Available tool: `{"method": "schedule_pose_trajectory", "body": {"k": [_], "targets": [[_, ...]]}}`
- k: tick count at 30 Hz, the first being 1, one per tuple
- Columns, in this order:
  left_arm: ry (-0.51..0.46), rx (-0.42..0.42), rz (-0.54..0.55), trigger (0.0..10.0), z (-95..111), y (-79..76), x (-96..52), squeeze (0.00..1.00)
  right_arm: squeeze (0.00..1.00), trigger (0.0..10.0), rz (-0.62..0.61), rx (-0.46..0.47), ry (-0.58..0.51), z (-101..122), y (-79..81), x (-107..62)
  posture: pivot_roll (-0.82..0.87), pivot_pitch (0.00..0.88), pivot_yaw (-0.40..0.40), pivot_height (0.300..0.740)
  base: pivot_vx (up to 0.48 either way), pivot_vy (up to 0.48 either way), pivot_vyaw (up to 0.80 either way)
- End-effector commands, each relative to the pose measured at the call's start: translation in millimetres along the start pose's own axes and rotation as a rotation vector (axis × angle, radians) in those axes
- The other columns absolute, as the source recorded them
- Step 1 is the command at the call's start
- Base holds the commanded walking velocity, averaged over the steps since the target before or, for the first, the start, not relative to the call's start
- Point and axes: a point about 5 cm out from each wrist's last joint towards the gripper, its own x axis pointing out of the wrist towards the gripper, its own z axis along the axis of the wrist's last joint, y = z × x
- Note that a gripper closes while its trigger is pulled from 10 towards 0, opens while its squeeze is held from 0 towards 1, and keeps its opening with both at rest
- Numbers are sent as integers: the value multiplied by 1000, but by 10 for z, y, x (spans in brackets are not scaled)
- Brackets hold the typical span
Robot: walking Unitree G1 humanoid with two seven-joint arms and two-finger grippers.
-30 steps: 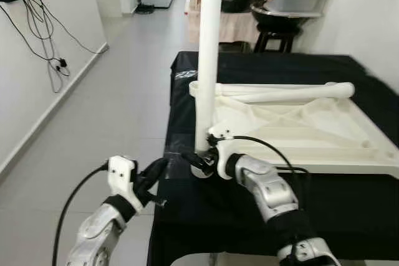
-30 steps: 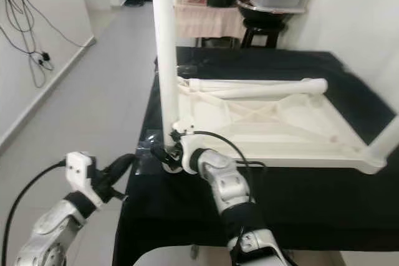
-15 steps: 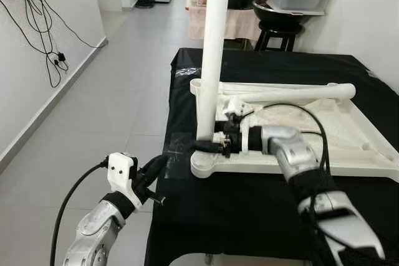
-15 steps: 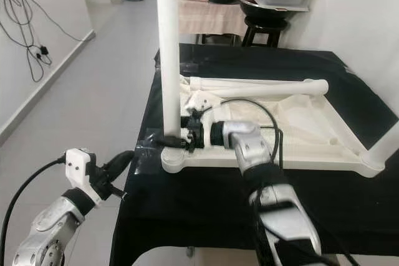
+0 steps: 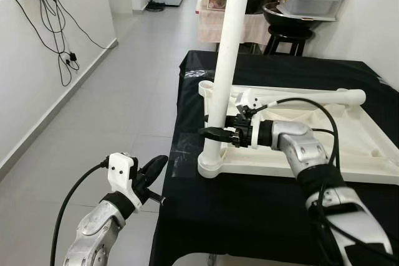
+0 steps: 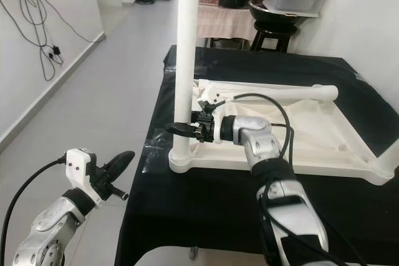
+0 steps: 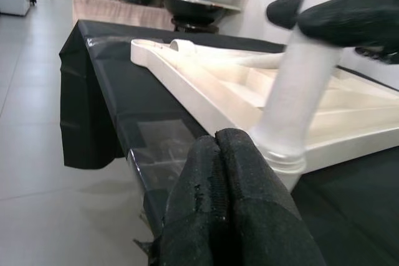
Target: Building children table
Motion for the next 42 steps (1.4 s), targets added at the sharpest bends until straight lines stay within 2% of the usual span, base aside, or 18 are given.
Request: {"method": "schedule_pose_trajectory", "body": {"k": [1,2,5,13,14,15,16,19,20,23,25,26,27,36,37,39,41,42], "targets": [[8,0,2,10000,8,13,-36,0,0,0,-384,37,220,-482,-118,-126,38,0,-77,740,0,0,0],[8,0,2,10000,8,13,-36,0,0,0,-384,37,220,-482,-118,-126,38,0,-77,740,0,0,0],[19,5,-7,10000,7,27,-43,0,0,0,-614,-4,338,-704,409,-126,23,0,-47,740,0,0,0],[13,-4,-2,10000,1,15,-25,0,0,0,-588,-34,345,-642,378,-36,31,0,-69,740,0,0,0],[9,-4,5,10000,1,16,-31,0,0,7294,-565,-39,339,-618,399,7,36,0,-74,740,0,0,0],[9,-4,5,10000,1,16,-31,0,0,7294,-565,-39,339,-618,399,7,36,0,-74,740,0,0,0],[7,-4,8,10000,2,16,-35,0,0,10000,-562,-29,330,-586,436,41,36,0,-74,740,0,0,0],[10,-5,6,10000,-2,15,-34,0,0,10000,-542,-19,303,-528,448,79,35,0,-69,740,0,0,0],[13,-6,1,10000,-7,11,-27,0,1000,10000,-482,7,244,-420,447,131,31,0,-65,740,0,0,0],[15,-7,-3,10000,-12,7,-17,0,1000,10000,-366,11,158,-270,463,178,27,0,-64,740,0,0,0],[17,-9,-7,10000,-21,-1,-1,0,1000,10000,-120,-73,64,-66,428,169,33,0,-64,740,0,0,0],[17,-10,-7,10000,-24,-3,3,0,322,10000,-25,-134,68,-33,404,140,33,0,-64,740,0,0,0],[16,-11,-7,10000,-25,-5,5,0,0,10000,64,-176,87,-33,379,107,38,0,-69,740,0,0,0],[16,-10,-5,10000,-24,-34,-10,0,0,10000,223,-153,128,26,194,172,68,0,-72,740,0,0,0],[17,-10,-6,10000,-25,-39,-14,0,0,5725,237,-138,113,63,188,196,69,0,-72,740,0,0,0],[19,-10,-6,10000,-26,-42,-17,0,0,4431,254,-117,99,93,175,216,72,0,-72,740,0,0,0],[19,-10,-6,10000,-26,-42,-17,0,0,4431,254,-117,99,93,175,216,72,0,-72,740,0,0,0],[20,-10,-6,10000,-26,-45,-19,0,0,0,256,-105,91,110,160,228,72,0,-73,740,0,0,0]]}}
